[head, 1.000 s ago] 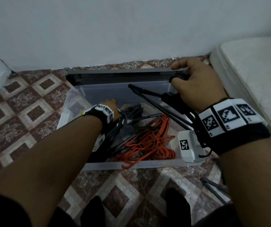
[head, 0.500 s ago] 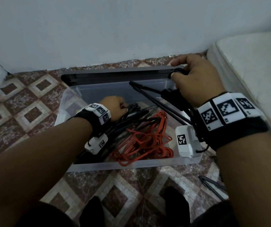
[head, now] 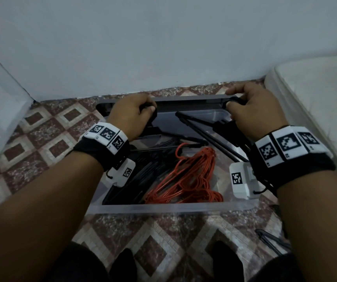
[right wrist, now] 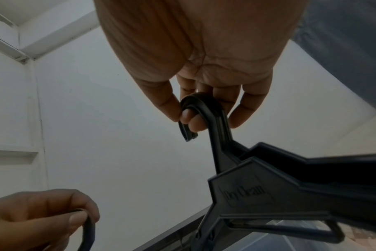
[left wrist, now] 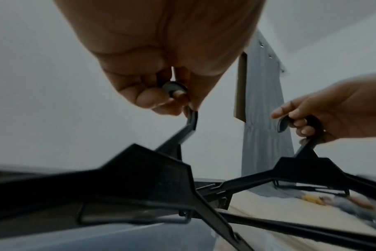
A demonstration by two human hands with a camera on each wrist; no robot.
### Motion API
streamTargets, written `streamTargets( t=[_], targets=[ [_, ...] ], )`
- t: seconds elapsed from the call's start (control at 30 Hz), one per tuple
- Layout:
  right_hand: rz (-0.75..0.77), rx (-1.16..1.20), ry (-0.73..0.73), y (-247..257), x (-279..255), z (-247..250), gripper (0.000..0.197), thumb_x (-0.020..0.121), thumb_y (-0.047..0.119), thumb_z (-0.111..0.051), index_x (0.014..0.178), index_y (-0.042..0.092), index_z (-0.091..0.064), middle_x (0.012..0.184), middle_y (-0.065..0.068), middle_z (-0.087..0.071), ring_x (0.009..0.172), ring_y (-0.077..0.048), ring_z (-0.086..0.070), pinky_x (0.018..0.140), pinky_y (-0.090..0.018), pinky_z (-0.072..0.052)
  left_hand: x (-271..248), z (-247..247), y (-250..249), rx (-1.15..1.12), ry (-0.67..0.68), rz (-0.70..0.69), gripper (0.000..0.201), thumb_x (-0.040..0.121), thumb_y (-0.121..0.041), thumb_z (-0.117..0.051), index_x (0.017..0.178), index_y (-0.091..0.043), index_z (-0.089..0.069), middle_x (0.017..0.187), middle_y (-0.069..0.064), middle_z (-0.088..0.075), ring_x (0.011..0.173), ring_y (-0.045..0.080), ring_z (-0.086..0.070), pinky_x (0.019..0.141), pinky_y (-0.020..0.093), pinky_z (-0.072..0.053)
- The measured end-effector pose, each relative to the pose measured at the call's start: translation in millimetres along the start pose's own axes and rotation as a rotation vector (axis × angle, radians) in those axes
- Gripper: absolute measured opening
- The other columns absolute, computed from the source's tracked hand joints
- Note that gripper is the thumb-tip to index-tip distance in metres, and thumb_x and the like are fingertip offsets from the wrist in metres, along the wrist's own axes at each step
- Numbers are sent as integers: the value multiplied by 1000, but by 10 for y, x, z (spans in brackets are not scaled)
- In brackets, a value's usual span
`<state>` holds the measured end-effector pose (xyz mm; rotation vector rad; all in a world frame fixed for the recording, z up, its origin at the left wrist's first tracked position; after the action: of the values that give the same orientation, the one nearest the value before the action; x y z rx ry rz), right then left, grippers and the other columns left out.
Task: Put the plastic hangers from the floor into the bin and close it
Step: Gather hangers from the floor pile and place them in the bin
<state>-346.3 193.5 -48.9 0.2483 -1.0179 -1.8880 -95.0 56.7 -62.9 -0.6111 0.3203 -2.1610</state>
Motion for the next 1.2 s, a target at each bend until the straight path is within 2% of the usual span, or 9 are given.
streamTargets(
  t=[0.17, 0.3, 0.4, 0.53, 0.63, 0.8, 0.97, 1.1, 1.2],
  targets=[
    [6, 6, 5, 4, 2, -19, 18, 85, 21, -60, 98, 35, -62, 74, 8, -63, 62, -13, -63, 57, -22, -48, 48, 6, -91, 89, 135, -93, 11, 93, -23, -57, 93, -23, -68, 91, -6, -64, 79, 10, -54, 71, 25, -40],
    [11, -3, 12, 17, -9, -36, 19, 86, 20, -59, 99, 33, -63, 76, 8, -63, 62, -14, -63, 57, -21, -47, 38, -85, -141, 175, 196, -159, 14, 94, -22, -55, 98, -17, -68, 97, 1, -64, 84, 18, -58, 72, 28, -41],
    [2, -6, 16, 19, -13, -38, 19, 85, 21, -60, 101, 31, -64, 78, 6, -64, 64, -16, -64, 66, -29, -53, 39, -106, -113, 182, 171, -131, 16, 95, -23, -54, 99, -16, -68, 100, 3, -64, 89, 22, -59, 75, 30, -44],
    [-8, -3, 27, 22, -22, -56, 19, 86, 21, -60, 102, 29, -64, 80, 5, -64, 68, -19, -65, 72, -36, -56, 44, -160, -74, 264, 286, -115, 17, 94, -24, -54, 98, -15, -68, 99, 6, -65, 90, 27, -60, 78, 35, -49],
    [-5, -13, 41, 34, -29, -67, 19, 86, 21, -60, 103, 30, -64, 86, 3, -64, 77, -22, -65, 79, -40, -56, 43, -150, -51, 256, 242, -81, 18, 94, -24, -53, 99, -15, -67, 100, 6, -64, 89, 26, -60, 79, 40, -52],
    [-9, -10, 49, 34, -32, -71, 18, 87, 21, -60, 101, 33, -63, 81, 9, -62, 72, -17, -64, 75, -38, -56, 41, -224, -8, 292, 344, -51, 18, 94, -25, -55, 98, -15, -69, 100, 6, -66, 92, 27, -61, 77, 33, -47],
    [-21, 6, 30, 23, -31, -63, 18, 86, 20, -60, 100, 32, -63, 78, 10, -62, 67, -15, -64, 71, -35, -57, 6, -207, -77, 214, 412, -116, 15, 94, -28, -58, 98, -19, -70, 99, -1, -67, 92, 20, -61, 75, 27, -43],
    [-25, 2, 21, 24, -24, -66, 19, 86, 22, -60, 102, 30, -65, 79, 8, -65, 66, -15, -64, 71, -35, -57, 37, 69, -242, -17, 216, -122, 9, 92, -32, -60, 93, -31, -70, 82, -21, -63, 75, -5, -58, 62, 8, -37],
    [-31, 7, 10, 22, -22, -52, 18, 85, 21, -61, 100, 30, -65, 77, 8, -65, 63, -16, -65, 68, -36, -57, 34, 195, -321, -112, 167, -123, 10, 92, -35, -60, 95, -35, -70, 83, -22, -65, 80, -10, -58, 63, 9, -37]
  ],
)
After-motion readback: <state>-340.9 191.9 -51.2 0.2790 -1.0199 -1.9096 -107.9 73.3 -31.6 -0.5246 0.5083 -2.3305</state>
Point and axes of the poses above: each hand's wrist, its own x-axis towards the middle knuckle, its own z-axis out of the back of the hand, y = z × x, the point moved 4 cm from there along x, towards the middle knuckle
